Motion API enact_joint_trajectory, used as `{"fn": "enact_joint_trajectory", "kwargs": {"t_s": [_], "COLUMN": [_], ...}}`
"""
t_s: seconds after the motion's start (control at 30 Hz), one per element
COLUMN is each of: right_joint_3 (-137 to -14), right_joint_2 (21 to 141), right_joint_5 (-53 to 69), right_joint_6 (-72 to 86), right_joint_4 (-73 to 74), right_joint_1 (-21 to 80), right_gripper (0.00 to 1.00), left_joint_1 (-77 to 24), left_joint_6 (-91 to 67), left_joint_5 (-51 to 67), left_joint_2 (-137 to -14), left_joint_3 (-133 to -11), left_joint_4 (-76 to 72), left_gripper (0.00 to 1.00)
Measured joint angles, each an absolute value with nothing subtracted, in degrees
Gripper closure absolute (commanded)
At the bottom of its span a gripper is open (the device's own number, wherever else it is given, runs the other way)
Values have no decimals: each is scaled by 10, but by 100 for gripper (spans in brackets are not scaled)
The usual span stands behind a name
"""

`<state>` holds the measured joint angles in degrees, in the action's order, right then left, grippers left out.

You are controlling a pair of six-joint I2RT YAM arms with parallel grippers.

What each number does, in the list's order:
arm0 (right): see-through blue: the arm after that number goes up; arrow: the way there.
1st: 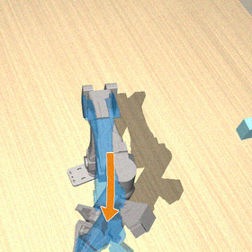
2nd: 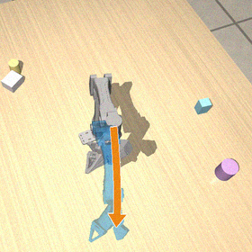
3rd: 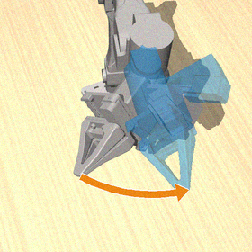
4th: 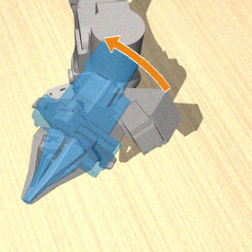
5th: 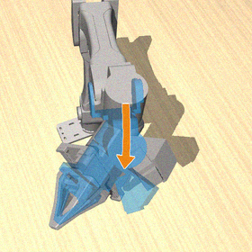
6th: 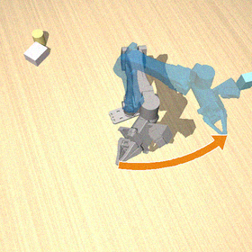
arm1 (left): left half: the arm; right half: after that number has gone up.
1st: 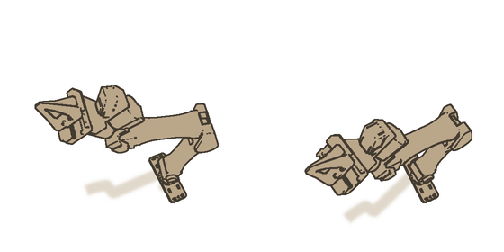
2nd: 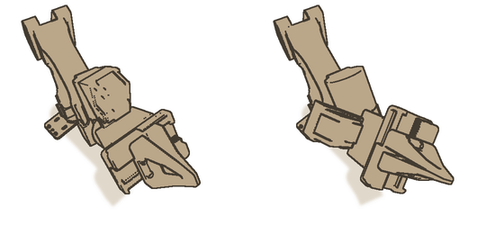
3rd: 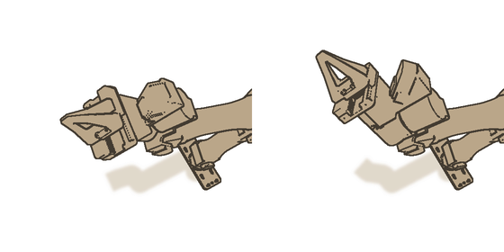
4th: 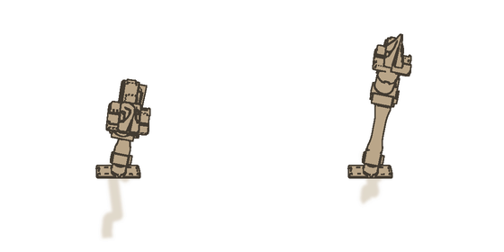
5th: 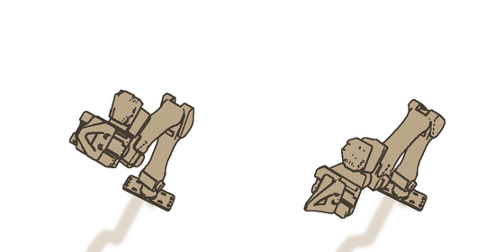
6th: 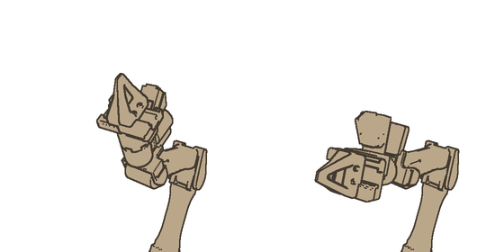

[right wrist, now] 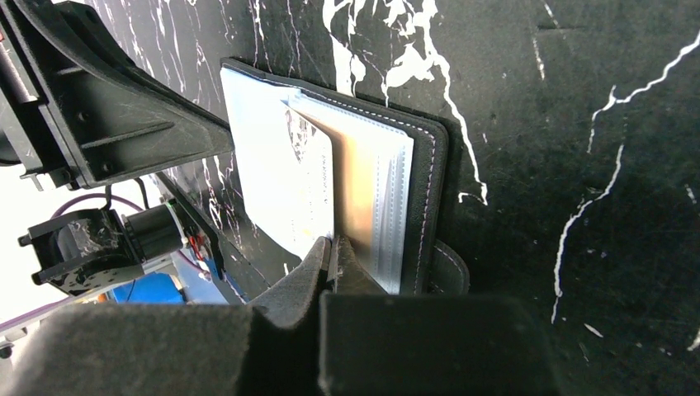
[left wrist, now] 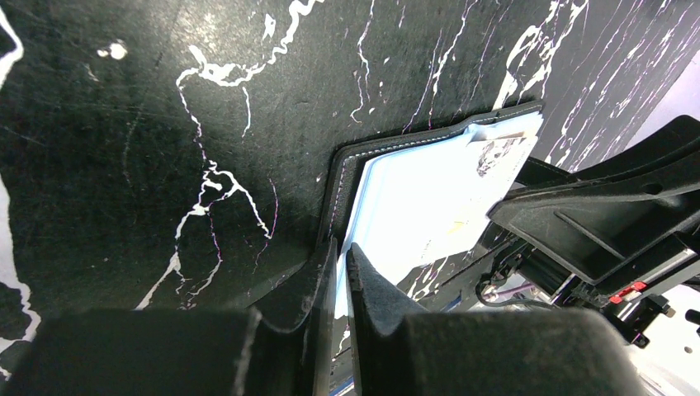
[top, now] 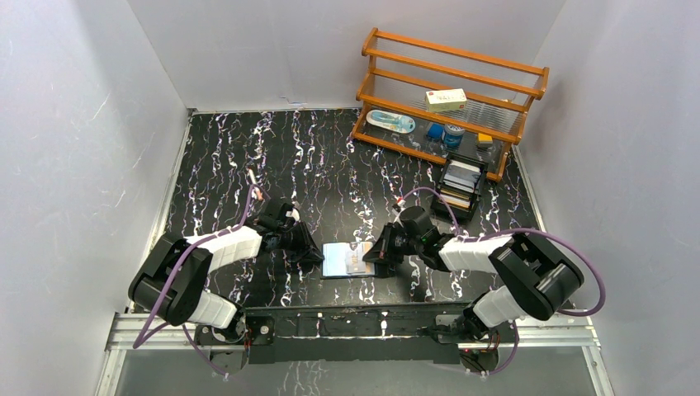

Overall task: Put the credit cards into the card holder
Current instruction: Insert the credit card into the card slot.

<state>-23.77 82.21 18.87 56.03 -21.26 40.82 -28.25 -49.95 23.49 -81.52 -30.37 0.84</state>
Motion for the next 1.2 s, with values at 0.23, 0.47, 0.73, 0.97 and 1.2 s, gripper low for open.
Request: {"fn": "enact_joint_trajectory", "kwargs": {"t_s": [0.23,0.47,0.73,0.97,1.2], "right_joint_3": [-239,-250,-277,-310,-319], "right_joint_2": [843,860,896,911,911], "right_joint_5": [195,195,196,176,167], "right_joint_6": [566,569,581,578,578], "right_joint_4": [-233,-244,-258,-229,-211], "right_joint_1": [418,431,446,473,481], "right_gripper": [100,100,96,77,71], "left_joint_1": [-284,-289,-292,-302,-302], "left_joint_6": [-501,-503,-512,-521,-533], "left_joint_5": [234,232,229,218,219], "left_joint_2": [-816,-820,-818,-807,-800], "left_joint_3": [-305,-309,-309,-309,-304], "left_joint_4": [9,9,9,20,21], "left_gripper": [90,90,90,89,84]}}
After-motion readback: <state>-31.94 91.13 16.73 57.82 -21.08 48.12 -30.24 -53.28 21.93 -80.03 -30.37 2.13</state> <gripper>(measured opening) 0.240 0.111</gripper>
